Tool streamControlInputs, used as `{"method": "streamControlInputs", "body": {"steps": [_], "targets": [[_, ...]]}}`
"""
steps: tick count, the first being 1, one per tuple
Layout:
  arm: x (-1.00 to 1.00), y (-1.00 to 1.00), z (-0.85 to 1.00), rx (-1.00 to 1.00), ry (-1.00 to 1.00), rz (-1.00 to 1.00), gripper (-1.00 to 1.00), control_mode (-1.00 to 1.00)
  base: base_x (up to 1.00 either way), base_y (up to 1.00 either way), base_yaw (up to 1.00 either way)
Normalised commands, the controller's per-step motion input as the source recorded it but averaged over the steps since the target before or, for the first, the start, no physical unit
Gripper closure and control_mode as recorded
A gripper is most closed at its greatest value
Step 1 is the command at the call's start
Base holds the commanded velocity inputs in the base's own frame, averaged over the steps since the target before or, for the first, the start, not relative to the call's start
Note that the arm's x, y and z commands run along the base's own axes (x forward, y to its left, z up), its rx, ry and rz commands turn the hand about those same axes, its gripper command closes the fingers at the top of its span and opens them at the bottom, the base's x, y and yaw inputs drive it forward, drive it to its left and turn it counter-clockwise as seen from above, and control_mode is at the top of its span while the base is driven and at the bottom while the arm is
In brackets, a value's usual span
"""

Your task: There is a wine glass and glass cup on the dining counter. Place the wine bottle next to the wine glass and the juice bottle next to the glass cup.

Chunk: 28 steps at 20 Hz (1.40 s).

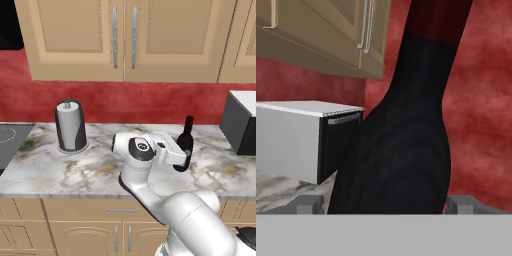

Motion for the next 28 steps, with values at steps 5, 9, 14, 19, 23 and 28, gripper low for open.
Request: {"method": "streamControlInputs", "body": {"steps": [5, 9, 14, 19, 23, 28], "targets": [[-0.04, 0.00, 0.02, 0.00, -0.01, 0.00, 1.00, -1.00, 0.00, 0.00, 0.00], [0.00, 0.00, 0.00, 0.00, 0.00, 0.00, 1.00, -1.00, 0.00, 0.00, 0.00], [0.00, 0.00, 0.00, 0.00, 0.00, 0.00, 1.00, 1.00, 0.00, 0.00, 0.00], [0.00, 0.00, 0.00, 0.00, 0.00, 0.00, 1.00, 1.00, -0.30, 0.13, -0.02], [0.00, 0.00, 0.00, 0.00, 0.00, 0.00, 1.00, 1.00, -0.57, 0.21, 0.00], [0.00, 0.00, 0.00, 0.00, 0.00, 0.00, 1.00, 1.00, -0.61, 0.26, 0.01]]}}
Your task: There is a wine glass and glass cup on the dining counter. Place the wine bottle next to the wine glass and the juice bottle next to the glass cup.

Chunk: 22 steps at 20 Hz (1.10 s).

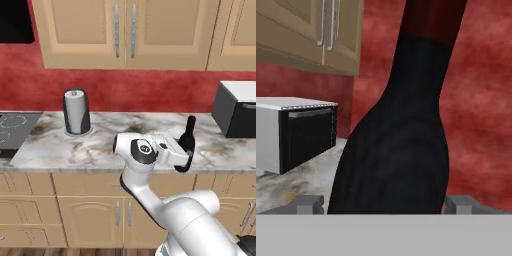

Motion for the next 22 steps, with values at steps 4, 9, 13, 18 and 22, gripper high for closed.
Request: {"method": "streamControlInputs", "body": {"steps": [4, 9, 13, 18, 22], "targets": [[0.00, 0.00, 0.00, 0.00, 0.00, 0.00, 1.00, 1.00, -0.61, 0.23, 0.15], [0.00, 0.00, 0.00, 0.00, 0.00, 0.00, 1.00, 1.00, -0.48, 0.25, 0.46], [0.00, 0.00, 0.00, 0.00, 0.00, 0.00, 1.00, 1.00, -0.41, 0.25, 0.60], [0.00, 0.00, 0.00, 0.00, 0.00, 0.00, 1.00, 1.00, -0.38, 0.21, 0.66], [0.00, 0.00, 0.00, 0.00, 0.00, 0.00, 1.00, 1.00, -0.36, 0.20, 0.69]]}}
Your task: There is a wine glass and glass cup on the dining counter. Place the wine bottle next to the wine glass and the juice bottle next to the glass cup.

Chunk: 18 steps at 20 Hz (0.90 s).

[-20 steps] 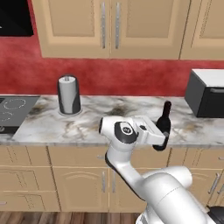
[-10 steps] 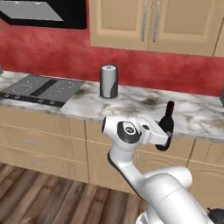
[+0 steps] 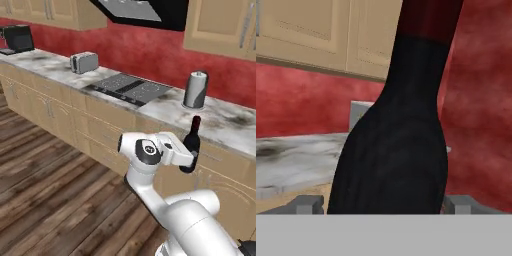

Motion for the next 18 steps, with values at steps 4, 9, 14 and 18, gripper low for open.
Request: {"method": "streamControlInputs", "body": {"steps": [4, 9, 14, 18], "targets": [[0.00, 0.00, 0.00, 0.00, 0.00, 0.00, 1.00, 1.00, -0.38, 0.19, 0.67], [0.00, 0.00, 0.00, 0.00, 0.00, 0.00, 1.00, 1.00, -0.40, 0.17, 0.66], [0.00, 0.00, 0.00, 0.00, 0.00, 0.00, 1.00, 1.00, -0.43, 0.15, 0.64], [0.00, 0.00, 0.00, 0.00, 0.00, 0.00, 1.00, 1.00, -0.54, 0.13, 0.54]]}}
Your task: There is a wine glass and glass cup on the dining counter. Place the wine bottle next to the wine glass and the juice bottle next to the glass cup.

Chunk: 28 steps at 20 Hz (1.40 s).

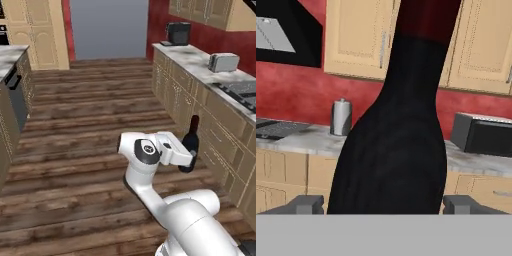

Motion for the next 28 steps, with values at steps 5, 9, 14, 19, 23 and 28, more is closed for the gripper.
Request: {"method": "streamControlInputs", "body": {"steps": [5, 9, 14, 19, 23, 28], "targets": [[0.00, 0.00, 0.00, 0.00, 0.00, 0.00, 1.00, 1.00, -0.65, 0.07, 0.44], [0.00, 0.00, 0.00, 0.00, 0.00, 0.00, 1.00, 1.00, -0.71, 0.09, 0.34], [0.00, 0.00, 0.00, 0.00, 0.00, 0.00, 1.00, 1.00, -0.65, 0.11, 0.38], [0.00, 0.00, 0.00, 0.00, 0.00, 0.00, 1.00, 1.00, -0.55, 0.14, 0.44], [0.00, 0.00, 0.00, 0.00, 0.00, 0.00, 1.00, 1.00, -0.41, 0.21, 0.53], [0.00, 0.00, 0.00, 0.00, 0.00, 0.00, 1.00, 1.00, -0.37, 0.24, 0.55]]}}
